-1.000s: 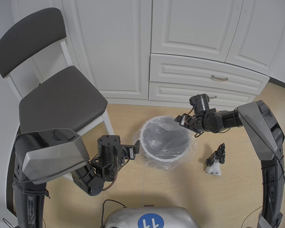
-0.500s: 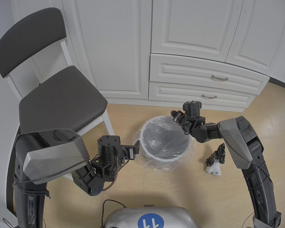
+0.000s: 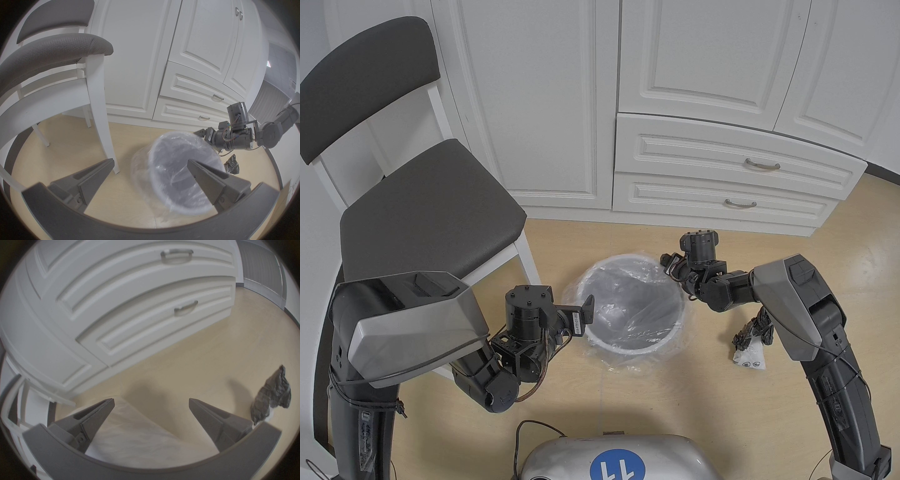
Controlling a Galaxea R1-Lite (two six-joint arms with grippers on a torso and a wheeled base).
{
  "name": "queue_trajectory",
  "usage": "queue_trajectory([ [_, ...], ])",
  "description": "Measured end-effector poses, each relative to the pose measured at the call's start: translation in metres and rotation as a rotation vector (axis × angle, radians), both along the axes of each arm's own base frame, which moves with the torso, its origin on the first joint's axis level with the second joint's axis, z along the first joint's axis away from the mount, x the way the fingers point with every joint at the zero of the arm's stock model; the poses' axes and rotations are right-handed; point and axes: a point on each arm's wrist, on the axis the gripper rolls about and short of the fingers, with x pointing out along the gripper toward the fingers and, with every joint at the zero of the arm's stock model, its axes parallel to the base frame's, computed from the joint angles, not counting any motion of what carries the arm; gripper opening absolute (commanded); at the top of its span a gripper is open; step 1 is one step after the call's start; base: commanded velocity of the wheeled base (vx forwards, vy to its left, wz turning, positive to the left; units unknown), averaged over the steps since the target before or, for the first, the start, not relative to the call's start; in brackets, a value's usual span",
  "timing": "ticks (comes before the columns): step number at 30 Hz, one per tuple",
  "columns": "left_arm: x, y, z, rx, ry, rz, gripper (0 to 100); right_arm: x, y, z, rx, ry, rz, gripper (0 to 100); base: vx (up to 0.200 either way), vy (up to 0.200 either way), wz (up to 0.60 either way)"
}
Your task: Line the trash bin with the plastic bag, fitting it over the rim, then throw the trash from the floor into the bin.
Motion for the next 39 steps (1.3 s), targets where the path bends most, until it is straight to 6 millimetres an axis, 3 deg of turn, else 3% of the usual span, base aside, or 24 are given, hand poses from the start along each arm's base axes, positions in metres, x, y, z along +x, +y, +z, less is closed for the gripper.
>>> queue_trajectory([
  [10,0.000,0.000,0.000,0.000,0.002,0.001,100,-0.013,0.006,0.006,-0.037,0.040,0.057,100,0.000,0.000,0.00],
  [20,0.005,0.006,-0.005,0.013,0.016,0.020,100,-0.024,-0.006,0.051,-0.033,0.019,0.044,100,0.000,0.000,0.00],
  [30,0.038,0.030,-0.025,0.038,0.064,0.109,100,-0.058,-0.021,0.097,-0.108,0.121,0.057,100,0.000,0.000,0.00],
  [39,0.062,0.041,-0.047,0.016,0.093,0.166,100,-0.064,-0.023,0.108,-0.120,0.109,0.063,100,0.000,0.000,0.00],
])
